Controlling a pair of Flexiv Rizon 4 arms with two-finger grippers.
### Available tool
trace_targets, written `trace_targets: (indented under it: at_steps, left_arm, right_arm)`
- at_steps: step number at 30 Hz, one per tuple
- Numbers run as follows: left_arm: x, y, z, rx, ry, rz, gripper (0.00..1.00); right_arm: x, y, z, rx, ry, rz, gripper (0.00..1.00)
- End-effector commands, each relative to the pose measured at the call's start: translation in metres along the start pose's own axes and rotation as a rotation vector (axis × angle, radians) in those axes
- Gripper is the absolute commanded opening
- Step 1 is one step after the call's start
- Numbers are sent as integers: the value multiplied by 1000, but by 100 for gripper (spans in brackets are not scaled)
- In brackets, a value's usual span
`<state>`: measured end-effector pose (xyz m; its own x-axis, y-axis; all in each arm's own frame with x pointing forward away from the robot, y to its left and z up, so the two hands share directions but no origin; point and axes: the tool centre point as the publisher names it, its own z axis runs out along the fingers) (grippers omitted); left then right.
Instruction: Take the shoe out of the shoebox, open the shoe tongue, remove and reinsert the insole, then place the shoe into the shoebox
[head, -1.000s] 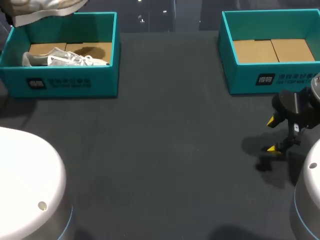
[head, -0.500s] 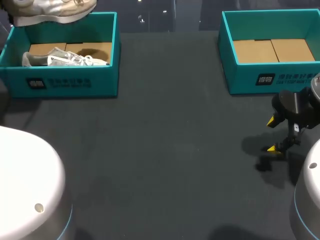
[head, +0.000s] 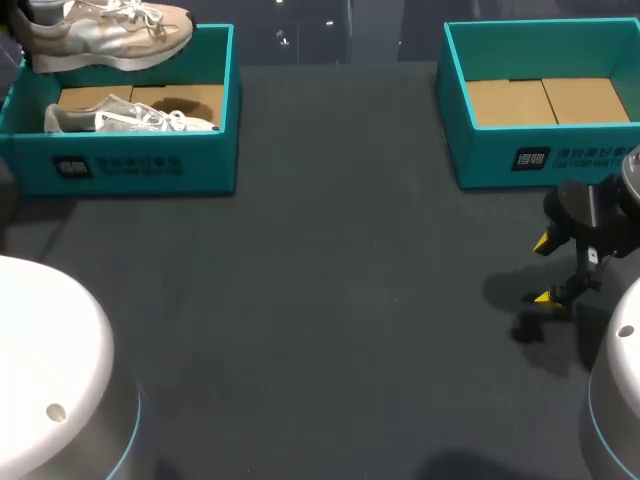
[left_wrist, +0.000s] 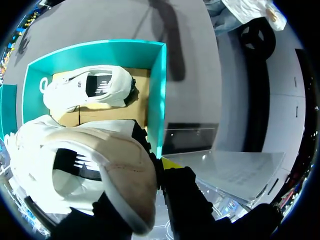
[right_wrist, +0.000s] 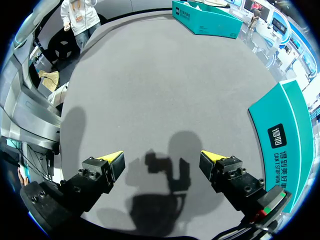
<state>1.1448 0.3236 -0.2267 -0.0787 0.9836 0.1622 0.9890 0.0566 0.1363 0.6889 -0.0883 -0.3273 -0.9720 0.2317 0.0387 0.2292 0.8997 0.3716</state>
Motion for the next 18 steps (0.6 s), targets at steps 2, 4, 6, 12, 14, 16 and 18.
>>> trace_targets:
  at_steps: [2, 4, 6, 12, 14, 16, 18]
  left_arm:
    - [0, -3, -2, -7, 0, 0, 0]
    - [0, -3, -2, -7, 0, 0, 0]
    - [-3, -2, 3, -26, 16, -2, 0]
    - [-10, 1, 19, -16, 6, 30, 0]
    - [-12, 1, 24, -13, 7, 35, 0]
    - [-15, 2, 29, -13, 16, 42, 0]
    - [-18, 3, 34, -10, 19, 44, 0]
  right_arm:
    - [2, 0, 0, 1, -3, 0, 100]
    - [2, 0, 0, 1, -3, 0, 100]
    - [2, 0, 0, 1, -3, 0, 100]
    - [2, 0, 0, 1, -3, 0, 100]
    - [2, 0, 0, 1, -3, 0, 100]
    - [2, 0, 0, 1, -3, 0, 100]
    - [2, 0, 0, 1, -3, 0, 100]
